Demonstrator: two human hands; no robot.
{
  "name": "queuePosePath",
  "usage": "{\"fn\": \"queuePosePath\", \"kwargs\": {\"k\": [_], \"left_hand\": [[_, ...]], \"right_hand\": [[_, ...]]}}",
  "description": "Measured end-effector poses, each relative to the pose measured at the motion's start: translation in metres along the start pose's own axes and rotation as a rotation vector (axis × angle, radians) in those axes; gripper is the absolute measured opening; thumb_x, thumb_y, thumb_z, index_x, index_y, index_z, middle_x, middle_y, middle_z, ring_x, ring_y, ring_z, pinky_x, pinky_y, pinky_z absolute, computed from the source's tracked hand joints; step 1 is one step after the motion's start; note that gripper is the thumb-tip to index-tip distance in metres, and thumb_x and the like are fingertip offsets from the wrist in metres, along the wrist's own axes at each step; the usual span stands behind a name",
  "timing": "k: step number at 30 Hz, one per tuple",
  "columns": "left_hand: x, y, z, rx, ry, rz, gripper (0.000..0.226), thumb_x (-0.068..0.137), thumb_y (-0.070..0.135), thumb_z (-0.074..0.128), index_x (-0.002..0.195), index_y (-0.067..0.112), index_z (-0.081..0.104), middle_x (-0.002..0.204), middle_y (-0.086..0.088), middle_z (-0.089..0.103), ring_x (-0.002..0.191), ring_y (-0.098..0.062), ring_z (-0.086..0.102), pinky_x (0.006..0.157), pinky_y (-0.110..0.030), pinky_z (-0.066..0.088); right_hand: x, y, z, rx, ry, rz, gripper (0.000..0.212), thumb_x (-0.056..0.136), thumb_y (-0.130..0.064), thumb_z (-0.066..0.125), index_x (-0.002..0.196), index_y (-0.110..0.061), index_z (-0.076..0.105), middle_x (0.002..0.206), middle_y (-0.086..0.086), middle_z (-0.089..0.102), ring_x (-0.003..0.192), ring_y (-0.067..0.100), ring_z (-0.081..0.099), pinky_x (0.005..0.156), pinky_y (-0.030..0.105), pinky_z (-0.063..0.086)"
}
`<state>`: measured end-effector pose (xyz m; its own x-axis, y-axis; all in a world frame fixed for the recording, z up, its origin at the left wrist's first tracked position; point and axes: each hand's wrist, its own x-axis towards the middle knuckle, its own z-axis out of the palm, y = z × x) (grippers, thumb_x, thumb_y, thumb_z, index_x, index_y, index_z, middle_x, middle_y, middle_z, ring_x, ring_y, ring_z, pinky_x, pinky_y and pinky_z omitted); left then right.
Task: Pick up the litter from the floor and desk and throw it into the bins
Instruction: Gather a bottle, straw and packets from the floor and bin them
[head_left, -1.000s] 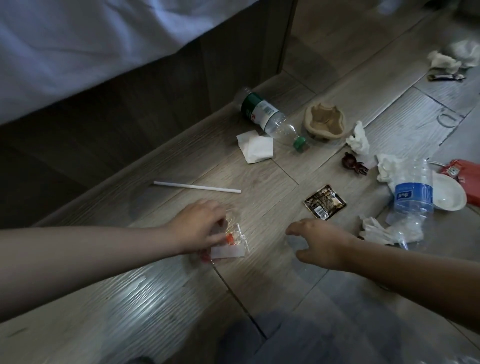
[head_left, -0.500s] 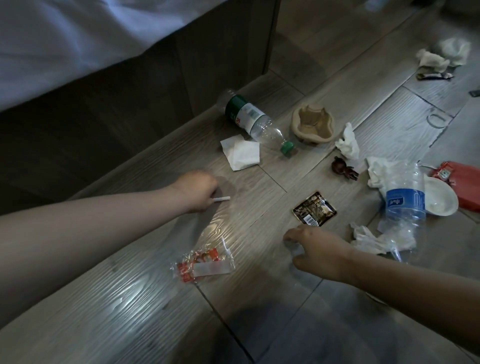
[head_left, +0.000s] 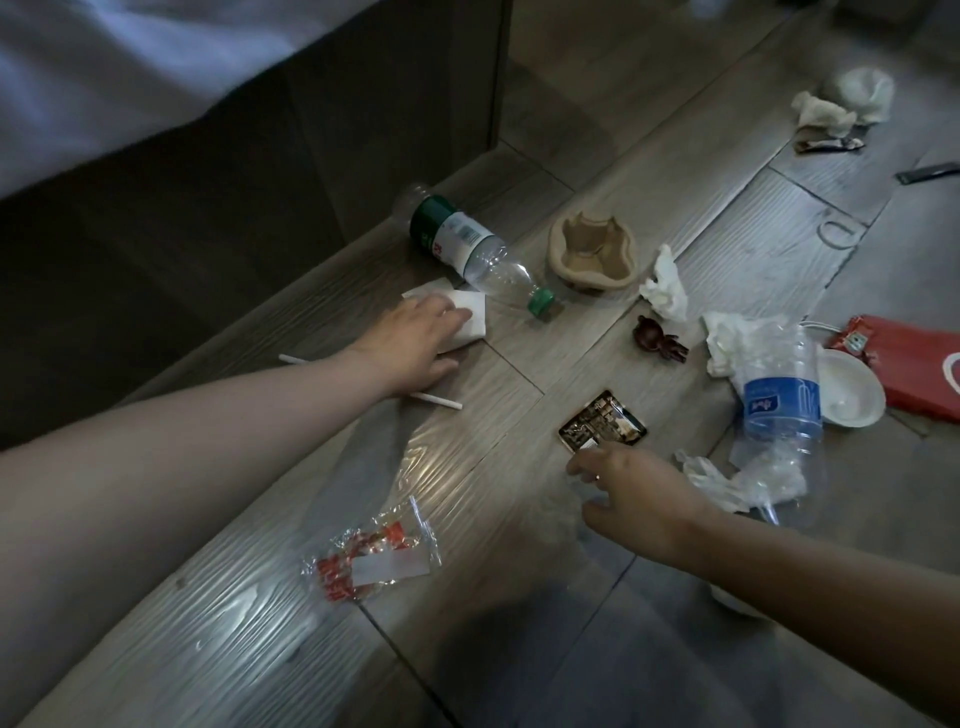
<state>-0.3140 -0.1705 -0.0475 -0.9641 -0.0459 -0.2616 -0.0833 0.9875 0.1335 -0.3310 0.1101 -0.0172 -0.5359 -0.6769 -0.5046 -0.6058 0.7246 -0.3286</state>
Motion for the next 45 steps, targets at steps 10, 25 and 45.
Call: {"fn": "queuePosePath", "kwargs": {"k": [10, 25, 45], "left_hand": [[-0.037, -0.039, 0.006, 0.041, 0.007, 0.115, 0.038, 0.088, 0.045, 0.055, 0.108, 0.013, 0.061, 0.111, -0.012, 0.052, 0.103, -0.032, 0.052, 0.087, -0.038, 0.044], [-0.085, -0.011, 0.014, 0.009, -0.148, 0.023, 0.016, 0.085, 0.019, 0.055, 0.099, 0.012, 0.056, 0.105, -0.009, 0.059, 0.094, -0.026, 0.056, 0.065, -0.028, 0.033], [-0.171, 0.017, 0.040, -0.285, -0.152, -0.112, 0.016, 0.078, 0.035, 0.066, 0.089, 0.023, 0.065, 0.094, 0.013, 0.042, 0.100, -0.013, 0.042, 0.077, -0.026, 0.036]], "right_hand": [[-0.005, -0.006, 0.000, -0.007, -0.032, -0.005, 0.046, 0.082, -0.024, 0.058, 0.128, -0.021, 0.055, 0.122, 0.002, 0.059, 0.109, 0.018, 0.057, 0.090, 0.031, 0.048], [0.015, 0.005, -0.012, 0.041, 0.051, 0.297, 0.071, 0.080, -0.035, 0.068, 0.138, -0.011, 0.035, 0.131, 0.015, 0.040, 0.113, 0.030, 0.051, 0.092, 0.035, 0.046], [-0.001, -0.048, 0.013, 0.082, -0.058, -0.018, 0.056, 0.082, -0.025, 0.063, 0.136, -0.019, 0.049, 0.130, 0.007, 0.052, 0.115, 0.025, 0.054, 0.095, 0.033, 0.046]]}}
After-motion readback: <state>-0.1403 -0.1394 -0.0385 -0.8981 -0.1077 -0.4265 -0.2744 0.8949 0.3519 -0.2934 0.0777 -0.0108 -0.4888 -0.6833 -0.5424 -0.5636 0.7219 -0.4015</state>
